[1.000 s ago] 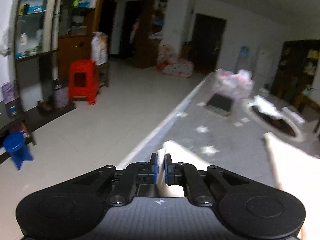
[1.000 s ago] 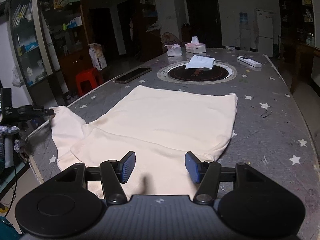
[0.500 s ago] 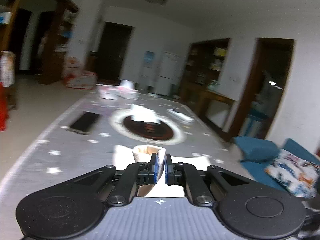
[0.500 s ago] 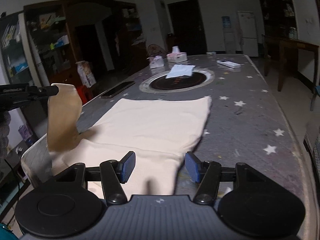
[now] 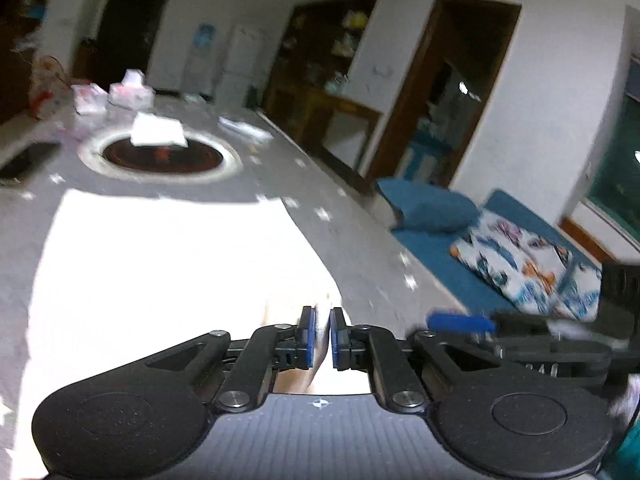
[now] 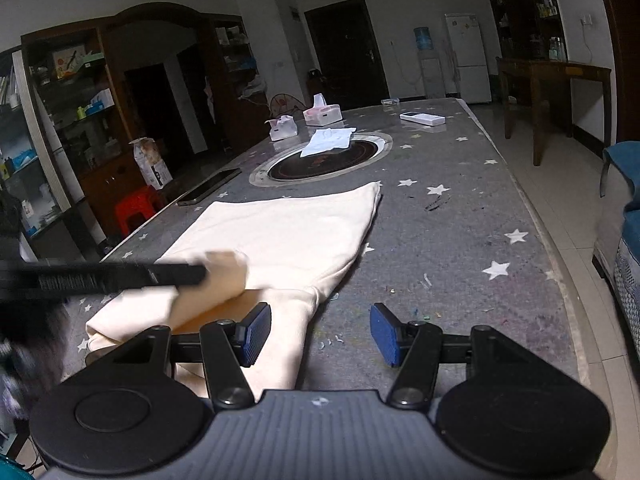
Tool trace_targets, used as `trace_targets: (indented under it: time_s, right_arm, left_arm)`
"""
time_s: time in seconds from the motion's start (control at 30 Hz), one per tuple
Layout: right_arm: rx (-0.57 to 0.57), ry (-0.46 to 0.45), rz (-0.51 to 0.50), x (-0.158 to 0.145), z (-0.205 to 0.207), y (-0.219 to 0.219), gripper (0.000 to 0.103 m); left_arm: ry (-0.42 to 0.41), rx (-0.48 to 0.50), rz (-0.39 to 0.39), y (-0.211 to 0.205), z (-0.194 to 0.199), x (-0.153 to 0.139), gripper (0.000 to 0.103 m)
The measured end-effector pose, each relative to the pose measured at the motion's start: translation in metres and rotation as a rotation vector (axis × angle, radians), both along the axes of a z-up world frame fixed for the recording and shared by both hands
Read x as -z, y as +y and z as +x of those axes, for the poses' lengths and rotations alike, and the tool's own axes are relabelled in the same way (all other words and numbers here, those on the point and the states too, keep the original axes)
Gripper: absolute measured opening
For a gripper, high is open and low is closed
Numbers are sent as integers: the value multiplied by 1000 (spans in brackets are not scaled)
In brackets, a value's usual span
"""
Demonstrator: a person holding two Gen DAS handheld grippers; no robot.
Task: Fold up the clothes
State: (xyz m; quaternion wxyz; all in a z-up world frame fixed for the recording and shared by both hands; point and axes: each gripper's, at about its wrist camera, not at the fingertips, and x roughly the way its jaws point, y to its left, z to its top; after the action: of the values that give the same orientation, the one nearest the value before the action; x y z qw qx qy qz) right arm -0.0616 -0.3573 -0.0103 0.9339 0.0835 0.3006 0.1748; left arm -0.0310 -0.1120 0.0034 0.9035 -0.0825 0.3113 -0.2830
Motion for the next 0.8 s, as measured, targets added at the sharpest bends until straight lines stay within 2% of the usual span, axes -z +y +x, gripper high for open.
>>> trace_targets:
  time_s: [0.03, 0.2, 0.4, 0.57, 0.8]
  right_arm:
    - [-4, 0, -2, 0, 1, 1, 56]
    - [-42, 2, -10, -4, 7, 13, 53]
    - [-120, 22, -20, -2, 17, 38, 49]
    - [-153, 7, -43, -1, 22, 60, 36]
    - [-224, -28, -73, -9, 27, 85, 33]
  left_arm:
    - [12, 14, -2, 0, -1, 3, 18]
    - [18, 33, -1, 21, -13, 4, 18]
    - [-34, -98, 23, 79, -21, -3, 19]
    - [-7, -210, 48, 119, -20, 7, 19]
    - [34, -262, 71, 141, -17, 18, 18]
